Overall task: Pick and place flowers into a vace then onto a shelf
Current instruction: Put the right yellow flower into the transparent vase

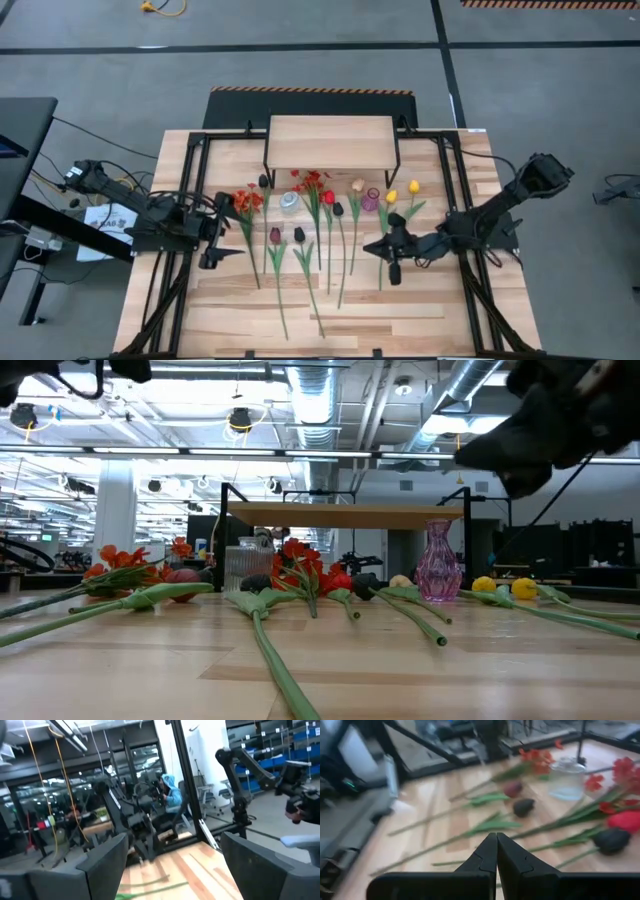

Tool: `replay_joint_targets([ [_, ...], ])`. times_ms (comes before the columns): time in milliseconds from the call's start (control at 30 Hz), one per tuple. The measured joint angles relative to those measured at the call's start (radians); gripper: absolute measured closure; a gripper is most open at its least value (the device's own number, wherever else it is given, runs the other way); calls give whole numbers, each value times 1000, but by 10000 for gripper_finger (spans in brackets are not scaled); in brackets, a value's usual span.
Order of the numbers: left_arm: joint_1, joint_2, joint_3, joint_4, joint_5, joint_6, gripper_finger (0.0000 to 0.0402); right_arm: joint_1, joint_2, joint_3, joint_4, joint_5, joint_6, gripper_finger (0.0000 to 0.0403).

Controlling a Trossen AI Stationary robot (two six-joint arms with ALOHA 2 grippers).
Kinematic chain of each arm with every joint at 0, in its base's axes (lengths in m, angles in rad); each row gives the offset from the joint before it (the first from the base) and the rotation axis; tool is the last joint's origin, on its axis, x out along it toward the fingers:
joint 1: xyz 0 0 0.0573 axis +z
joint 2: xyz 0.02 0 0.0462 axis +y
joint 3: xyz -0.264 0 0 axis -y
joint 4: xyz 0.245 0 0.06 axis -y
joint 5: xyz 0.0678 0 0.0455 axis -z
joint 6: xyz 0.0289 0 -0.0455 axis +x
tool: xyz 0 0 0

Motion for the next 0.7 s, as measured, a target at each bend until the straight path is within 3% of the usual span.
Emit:
replay_joint_targets([
  [133, 0, 0, 34, 1, 0, -14, 92, -32, 1, 100, -199, 4, 40, 403],
  [367, 0, 1, 37, -7, 0, -2, 92, -23, 20, 187, -345, -8, 126, 403],
  [700, 0, 3, 37, -5, 132, -36, 92, 26, 12, 238, -801, -42, 531, 403],
])
